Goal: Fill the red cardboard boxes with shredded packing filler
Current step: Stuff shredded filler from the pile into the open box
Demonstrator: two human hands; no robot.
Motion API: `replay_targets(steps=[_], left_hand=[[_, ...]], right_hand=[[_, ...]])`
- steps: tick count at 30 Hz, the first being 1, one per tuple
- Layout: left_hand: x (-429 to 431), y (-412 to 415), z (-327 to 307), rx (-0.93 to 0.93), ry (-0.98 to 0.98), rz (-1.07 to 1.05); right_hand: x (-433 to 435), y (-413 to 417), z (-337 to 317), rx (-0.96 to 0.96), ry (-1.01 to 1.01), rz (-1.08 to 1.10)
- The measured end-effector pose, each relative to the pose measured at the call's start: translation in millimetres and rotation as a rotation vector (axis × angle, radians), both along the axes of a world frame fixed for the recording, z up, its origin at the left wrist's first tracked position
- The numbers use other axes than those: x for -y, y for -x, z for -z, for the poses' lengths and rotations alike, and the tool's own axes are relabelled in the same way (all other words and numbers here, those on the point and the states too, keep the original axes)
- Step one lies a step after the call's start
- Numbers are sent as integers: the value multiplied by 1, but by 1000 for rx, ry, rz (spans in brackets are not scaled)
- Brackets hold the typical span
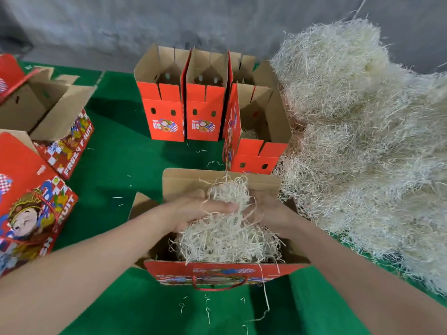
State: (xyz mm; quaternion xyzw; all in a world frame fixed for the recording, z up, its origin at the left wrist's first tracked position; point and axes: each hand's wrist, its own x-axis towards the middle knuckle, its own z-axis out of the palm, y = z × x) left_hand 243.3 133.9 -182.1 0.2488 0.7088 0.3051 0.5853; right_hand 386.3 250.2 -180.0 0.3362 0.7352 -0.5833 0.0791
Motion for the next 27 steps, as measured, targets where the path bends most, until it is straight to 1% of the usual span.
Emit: replay_targets(steps=[1,3,5,9,12,14,17,18,20,23,24,26,27], left_hand=[[-4,-3,4,-49,-18,-43],[-9,1,8,-71,-66,-145],[-6,10,9,-92,-100,-211],[2,23,19,-111,-137,-131],[4,25,22,-144,-149,-88],[11,35,23,-152,-132,-127],[18,49,28,-88,-96,-241],[19,49,28,-79,-78,-232],[16,42,26,-68,-38,-163],[4,31,19,55,31,56],[0,24,17,46,54,143],[-10,15,24,-64,101,239],[-13,10,28,-128,108,236]], right_hand=[[0,0,0,11,34,-22],[-2,-6,3,40,116,-37],[-8,-14,8,57,130,29],[-22,-19,4,87,36,214],[-30,-26,2,100,18,245],[-36,-34,-1,84,-22,270],[-41,-40,-5,74,-74,398],[-41,-38,-3,75,-81,403],[-33,-28,-5,93,-75,346],[-21,-8,-3,92,-112,242],[-17,-2,-1,71,-94,213],[-12,3,0,41,88,198],[-13,1,2,22,210,186]])
